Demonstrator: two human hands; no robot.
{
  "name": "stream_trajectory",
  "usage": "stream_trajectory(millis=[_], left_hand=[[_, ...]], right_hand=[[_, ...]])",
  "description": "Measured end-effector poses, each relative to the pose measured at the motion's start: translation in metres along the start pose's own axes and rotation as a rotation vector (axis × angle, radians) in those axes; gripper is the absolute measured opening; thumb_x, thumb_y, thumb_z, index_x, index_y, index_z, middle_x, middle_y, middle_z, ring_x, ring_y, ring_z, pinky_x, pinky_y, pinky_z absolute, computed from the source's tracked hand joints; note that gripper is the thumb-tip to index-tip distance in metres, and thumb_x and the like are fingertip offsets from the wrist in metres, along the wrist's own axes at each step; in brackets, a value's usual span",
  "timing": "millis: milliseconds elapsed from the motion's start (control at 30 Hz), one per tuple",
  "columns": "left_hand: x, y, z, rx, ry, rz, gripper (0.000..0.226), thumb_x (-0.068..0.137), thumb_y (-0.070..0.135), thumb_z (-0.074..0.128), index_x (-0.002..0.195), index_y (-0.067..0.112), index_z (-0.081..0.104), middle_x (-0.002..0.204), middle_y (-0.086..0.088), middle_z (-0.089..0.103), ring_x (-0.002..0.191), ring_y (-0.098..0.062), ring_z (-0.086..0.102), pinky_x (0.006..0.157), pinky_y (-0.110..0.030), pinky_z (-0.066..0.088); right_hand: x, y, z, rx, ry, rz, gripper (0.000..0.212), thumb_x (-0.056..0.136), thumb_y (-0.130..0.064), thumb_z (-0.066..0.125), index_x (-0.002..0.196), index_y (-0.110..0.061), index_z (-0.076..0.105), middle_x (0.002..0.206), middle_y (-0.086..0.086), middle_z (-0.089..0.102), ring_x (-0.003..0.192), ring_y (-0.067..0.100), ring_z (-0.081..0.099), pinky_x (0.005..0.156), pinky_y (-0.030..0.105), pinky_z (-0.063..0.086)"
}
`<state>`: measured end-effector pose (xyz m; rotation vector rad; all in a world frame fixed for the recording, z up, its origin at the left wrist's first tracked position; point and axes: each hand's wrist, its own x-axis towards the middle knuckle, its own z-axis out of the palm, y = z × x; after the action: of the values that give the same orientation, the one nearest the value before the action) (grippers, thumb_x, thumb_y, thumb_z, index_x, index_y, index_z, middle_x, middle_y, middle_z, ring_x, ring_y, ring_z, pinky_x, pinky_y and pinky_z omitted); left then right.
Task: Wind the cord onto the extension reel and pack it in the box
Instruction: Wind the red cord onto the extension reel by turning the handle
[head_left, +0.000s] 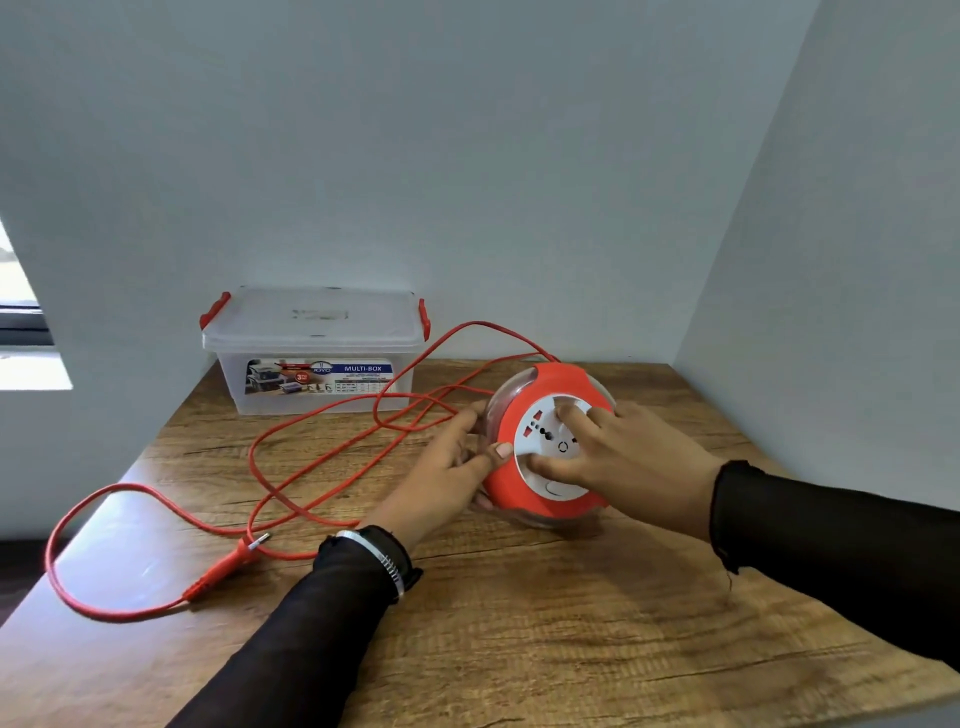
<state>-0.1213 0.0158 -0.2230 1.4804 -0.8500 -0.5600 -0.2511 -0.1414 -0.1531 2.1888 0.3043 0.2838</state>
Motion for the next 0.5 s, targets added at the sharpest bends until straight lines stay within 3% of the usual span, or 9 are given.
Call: stream_trajectory(millis=[67,167,333,433,500], left_hand=[[0.001,0.001,0.0,-0.003,0.005,-0.012,0.055,0.095,0.019,0.054,0.144,0.023,0.031,0.124,-0.013,0.058,0.087,-0.024,0.068,0.065,-0.039,0.059],[0.0,0.001,0.0,0.003,0.003,-0.014,0.057,0.095,0.018,0.054,0.146,0.021,0.028,0.124,-0.014,0.058,0.088,-0.028,0.066,0.066,-0.04,0.058],[0.0,0.0,0.002,-0.034,0.009,0.036,0.052,0.094,0.011,0.056,0.141,0.017,0.034,0.12,-0.012,0.06,0.083,-0.018,0.065,0.057,-0.03,0.058],[0.001,-0.002,0.001,-0.046,0.006,0.062,0.045,0.094,0.009,0.055,0.134,0.02,0.039,0.107,-0.003,0.064,0.073,-0.008,0.07,0.054,-0.026,0.058],[0.003,-0.003,0.001,-0.047,0.019,0.079,0.044,0.094,0.008,0.056,0.132,0.021,0.04,0.106,-0.001,0.063,0.071,-0.007,0.07,0.054,-0.027,0.059]], right_hand=[[0.002,0.003,0.002,-0.025,-0.008,-0.029,0.077,0.053,-0.034,0.086,0.123,-0.042,0.056,0.098,0.018,0.067,0.064,0.02,0.066,0.064,0.038,0.056],[0.004,0.004,0.01,-0.046,-0.035,-0.067,0.083,0.067,-0.038,0.081,0.136,-0.04,0.035,0.105,0.019,0.066,0.075,0.023,0.067,0.074,0.042,0.055],[0.008,0.003,0.01,0.164,0.07,0.084,0.068,0.062,-0.045,0.08,0.125,-0.04,0.055,0.07,0.003,0.067,0.06,0.019,0.065,0.052,0.028,0.049],[0.008,-0.006,0.018,0.347,-0.013,0.259,0.059,0.083,-0.05,0.055,0.137,-0.044,0.034,0.088,-0.001,0.07,0.074,0.021,0.065,0.048,0.025,0.03],[0.007,-0.014,0.023,0.435,0.026,0.39,0.057,0.084,-0.053,0.05,0.138,-0.045,0.029,0.093,-0.002,0.07,0.078,0.021,0.066,0.048,0.024,0.026]])
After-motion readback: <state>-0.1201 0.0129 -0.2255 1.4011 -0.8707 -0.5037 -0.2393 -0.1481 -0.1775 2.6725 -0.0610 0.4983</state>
